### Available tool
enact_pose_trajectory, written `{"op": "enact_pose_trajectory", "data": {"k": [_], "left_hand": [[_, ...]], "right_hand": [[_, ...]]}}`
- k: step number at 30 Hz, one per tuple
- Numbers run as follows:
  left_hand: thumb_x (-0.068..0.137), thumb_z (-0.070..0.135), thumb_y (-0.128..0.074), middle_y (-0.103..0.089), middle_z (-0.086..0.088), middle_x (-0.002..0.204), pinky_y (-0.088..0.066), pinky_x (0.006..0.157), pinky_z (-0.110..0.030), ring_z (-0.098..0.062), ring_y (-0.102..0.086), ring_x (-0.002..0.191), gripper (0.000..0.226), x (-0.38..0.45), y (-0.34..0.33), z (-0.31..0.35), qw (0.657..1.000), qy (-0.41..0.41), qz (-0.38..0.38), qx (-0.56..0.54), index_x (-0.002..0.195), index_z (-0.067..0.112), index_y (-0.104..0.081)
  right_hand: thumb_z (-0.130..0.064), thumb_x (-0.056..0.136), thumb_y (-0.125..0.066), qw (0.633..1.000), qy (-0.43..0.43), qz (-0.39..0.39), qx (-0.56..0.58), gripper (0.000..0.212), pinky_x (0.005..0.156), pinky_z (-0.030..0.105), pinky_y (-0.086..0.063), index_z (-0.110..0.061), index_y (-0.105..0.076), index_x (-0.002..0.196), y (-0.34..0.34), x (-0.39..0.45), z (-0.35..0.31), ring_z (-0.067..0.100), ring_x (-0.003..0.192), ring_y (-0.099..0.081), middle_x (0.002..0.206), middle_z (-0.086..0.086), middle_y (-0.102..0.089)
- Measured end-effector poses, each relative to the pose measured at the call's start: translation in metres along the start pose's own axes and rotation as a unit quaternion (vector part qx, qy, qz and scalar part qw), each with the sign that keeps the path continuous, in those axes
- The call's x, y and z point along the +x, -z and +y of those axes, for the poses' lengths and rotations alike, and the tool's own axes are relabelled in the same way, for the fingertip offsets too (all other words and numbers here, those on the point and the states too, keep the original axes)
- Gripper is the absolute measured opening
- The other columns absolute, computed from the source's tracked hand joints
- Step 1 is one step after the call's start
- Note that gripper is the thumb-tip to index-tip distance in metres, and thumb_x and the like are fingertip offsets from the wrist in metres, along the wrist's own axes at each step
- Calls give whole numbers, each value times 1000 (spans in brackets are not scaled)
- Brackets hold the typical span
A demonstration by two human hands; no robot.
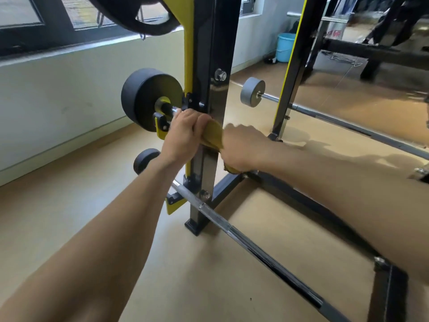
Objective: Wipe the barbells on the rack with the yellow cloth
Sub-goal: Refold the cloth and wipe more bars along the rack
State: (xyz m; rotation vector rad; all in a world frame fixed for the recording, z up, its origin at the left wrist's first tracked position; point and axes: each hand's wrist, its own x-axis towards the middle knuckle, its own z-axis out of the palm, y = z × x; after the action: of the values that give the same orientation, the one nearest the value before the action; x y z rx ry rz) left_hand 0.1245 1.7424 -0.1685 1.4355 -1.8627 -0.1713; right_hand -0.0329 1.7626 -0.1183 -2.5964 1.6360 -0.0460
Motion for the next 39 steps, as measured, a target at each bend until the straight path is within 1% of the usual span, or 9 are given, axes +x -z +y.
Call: {"op": "enact_pose_trajectory", "data": {"k": [7, 11, 16, 20, 24, 30, 34, 36, 39], "left_hand": [[104, 25, -36, -52, 10, 103, -32, 108, -45, 4, -37, 97, 35, -1, -9, -3, 992, 33, 55, -105, 101, 16, -70], [104, 24, -36, -51, 10, 105, -26, 113, -46, 4, -36, 102, 32, -2, -14, -7, 992, 31, 58, -105, 101, 19, -68], [98, 33, -36, -57, -1, 119, -37, 110, -48, -21, -50, 120, 34, 5, -8, -15, 978, 75, 24, -193, 117, 23, -62], [103, 22, -38, -57, 0, 117, -35, 109, -35, -19, -47, 119, 31, 4, -6, -6, 990, 59, 17, -124, 115, 17, -66], [104, 22, -35, -56, 7, 106, -31, 111, -48, -5, -42, 105, 34, 2, -10, 0, 994, 47, 53, -85, 100, 16, -69], [104, 21, -36, -58, -1, 111, -32, 111, -39, -6, -39, 106, 35, -1, -18, 13, 989, 85, 89, -84, 100, 13, -69], [102, 29, -35, -58, -3, 109, -38, 103, -35, -18, -47, 108, 36, 2, -12, 14, 978, 132, 48, -156, 98, 17, -69], [100, 45, -32, -59, -11, 105, -46, 96, -45, -30, -54, 105, 38, 3, 0, 19, 960, 171, 19, -221, 95, 23, -63], [100, 49, -32, -59, -14, 110, -46, 88, -38, -28, -57, 103, 42, 4, 9, 26, 965, 181, -19, -191, 106, 17, -59]], "right_hand": [[-48, 93, -53, 974, -22, -225, -12, 28, 68, 32, -51, -21, -55, 86, 35, -82, 55, 18, 73, -61, 82, 2, -64], [-53, 98, -47, 990, -28, -139, 3, 37, 60, 25, -38, -19, -53, 86, 21, -34, 14, 13, 68, -53, 79, 2, -57], [-28, 101, -51, 996, -78, -17, 32, 32, 82, 34, -47, -16, -53, 130, -1, 50, -41, 26, 93, -56, 115, 7, -61], [-21, 101, -47, 999, -41, -11, -21, 24, 70, 34, -42, -12, -47, 123, -2, 5, -12, 26, 84, -56, 100, 3, -55], [-36, 101, -46, 997, -44, -49, -37, 30, 53, 33, -40, -13, -41, 118, 4, -64, 33, 18, 67, -51, 81, 0, -49], [-34, 97, -56, 989, -29, -127, -67, 26, 59, 29, -42, -19, -47, 116, 15, -93, 52, 18, 73, -51, 83, 2, -44], [-29, 97, -55, 998, -49, -20, 46, 15, 63, 30, -40, -16, -58, 103, 4, -18, 1, 22, 79, -59, 79, -1, -49], [-26, 98, -53, 995, -57, 12, 79, 12, 73, 33, -48, -18, -57, 107, 7, 10, -27, 24, 86, -62, 83, -1, -54], [-24, 100, -52, 997, -53, 49, 39, 20, 75, 32, -49, -18, -57, 118, 4, 11, -36, 21, 82, -58, 93, 1, -58]]}}
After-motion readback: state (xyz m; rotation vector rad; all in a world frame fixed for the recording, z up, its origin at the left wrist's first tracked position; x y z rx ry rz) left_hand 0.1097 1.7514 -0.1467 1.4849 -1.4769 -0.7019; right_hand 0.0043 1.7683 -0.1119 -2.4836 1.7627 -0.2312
